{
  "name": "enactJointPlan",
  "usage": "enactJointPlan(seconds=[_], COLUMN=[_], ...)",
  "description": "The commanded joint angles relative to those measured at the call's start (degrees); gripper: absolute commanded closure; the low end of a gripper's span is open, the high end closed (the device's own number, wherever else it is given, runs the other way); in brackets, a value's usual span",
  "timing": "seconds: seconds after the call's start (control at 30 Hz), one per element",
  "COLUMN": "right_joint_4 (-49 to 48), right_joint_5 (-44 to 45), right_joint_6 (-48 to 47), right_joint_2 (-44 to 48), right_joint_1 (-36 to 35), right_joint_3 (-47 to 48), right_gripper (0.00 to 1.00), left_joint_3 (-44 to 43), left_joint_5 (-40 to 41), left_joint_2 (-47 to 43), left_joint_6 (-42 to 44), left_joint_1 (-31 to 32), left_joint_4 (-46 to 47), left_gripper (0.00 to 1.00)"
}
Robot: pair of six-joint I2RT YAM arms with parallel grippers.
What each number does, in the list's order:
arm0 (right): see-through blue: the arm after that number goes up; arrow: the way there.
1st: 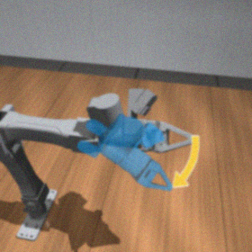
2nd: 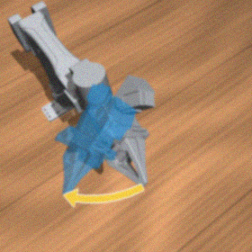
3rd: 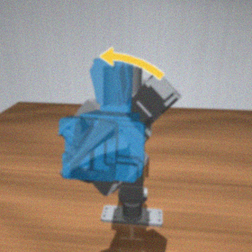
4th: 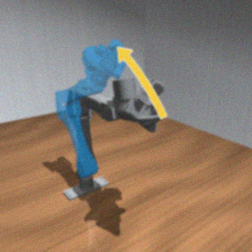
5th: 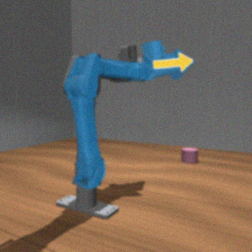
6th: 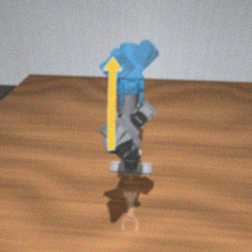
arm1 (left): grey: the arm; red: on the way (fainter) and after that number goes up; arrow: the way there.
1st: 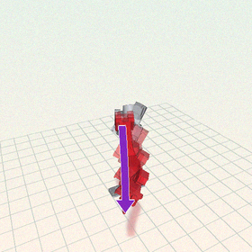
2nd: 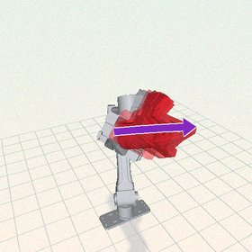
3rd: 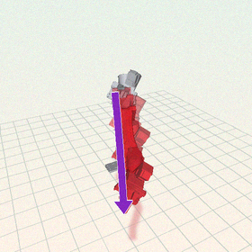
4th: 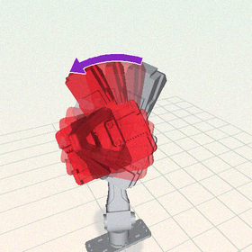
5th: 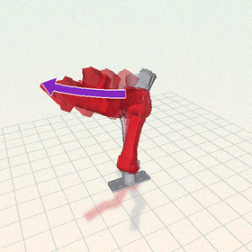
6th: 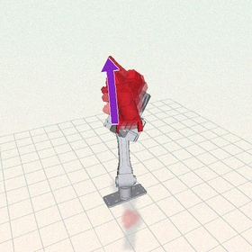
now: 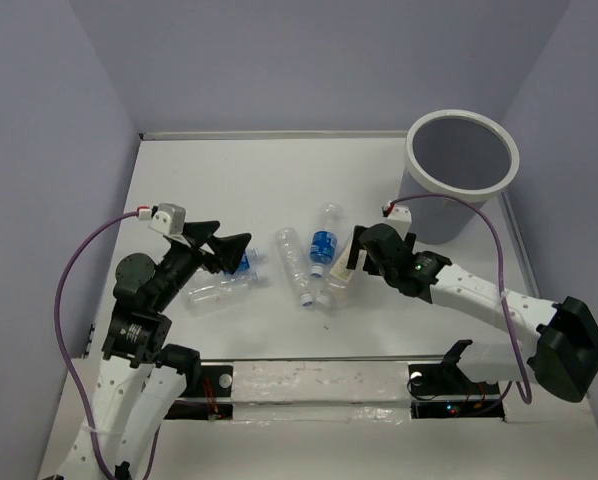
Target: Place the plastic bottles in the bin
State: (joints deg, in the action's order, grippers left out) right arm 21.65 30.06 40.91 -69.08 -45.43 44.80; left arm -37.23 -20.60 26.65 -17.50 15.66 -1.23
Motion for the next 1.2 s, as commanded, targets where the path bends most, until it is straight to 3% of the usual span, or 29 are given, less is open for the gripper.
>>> enactJointPlan(seconds=[0.0,0.67,0.87,0.9,0.93,1.03,1.17], right_joint_4=[-3.81,-6.62,-6.62,-6.62,-6.62,-6.53,-6.36], right_joint_5=[5.97,9.14,9.75,9.92,9.93,10.10,9.84], right_joint_6=[2.68,9.01,8.93,7.97,7.96,6.30,4.28], right_joint_2=[-2.28,-18.81,-17.50,-17.23,-16.88,-15.12,-12.66], right_joint_1=[-0.36,0.69,1.74,1.75,1.75,1.75,1.75], right_joint_3=[4.16,8.65,6.01,5.31,5.04,3.99,3.37], right_gripper=[0.00,0.02,0.32,0.46,0.46,0.62,0.65], left_joint_3=[-1.97,-1.70,-1.79,-1.70,-1.79,-1.88,-1.88], left_joint_5=[-1.11,-1.81,-1.81,-1.72,-1.55,-0.23,0.12], left_joint_2=[-0.99,-0.38,-0.11,-0.20,-0.03,0.06,0.33], left_joint_6=[0.89,1.15,1.41,1.41,1.33,1.24,0.97], left_joint_1=[0.33,0.95,0.95,0.86,0.86,0.86,0.95], left_joint_4=[1.32,1.32,1.32,1.32,1.24,-0.26,-0.26], left_gripper=[0.01,0.01,0.01,0.01,0.01,0.01,0.01])
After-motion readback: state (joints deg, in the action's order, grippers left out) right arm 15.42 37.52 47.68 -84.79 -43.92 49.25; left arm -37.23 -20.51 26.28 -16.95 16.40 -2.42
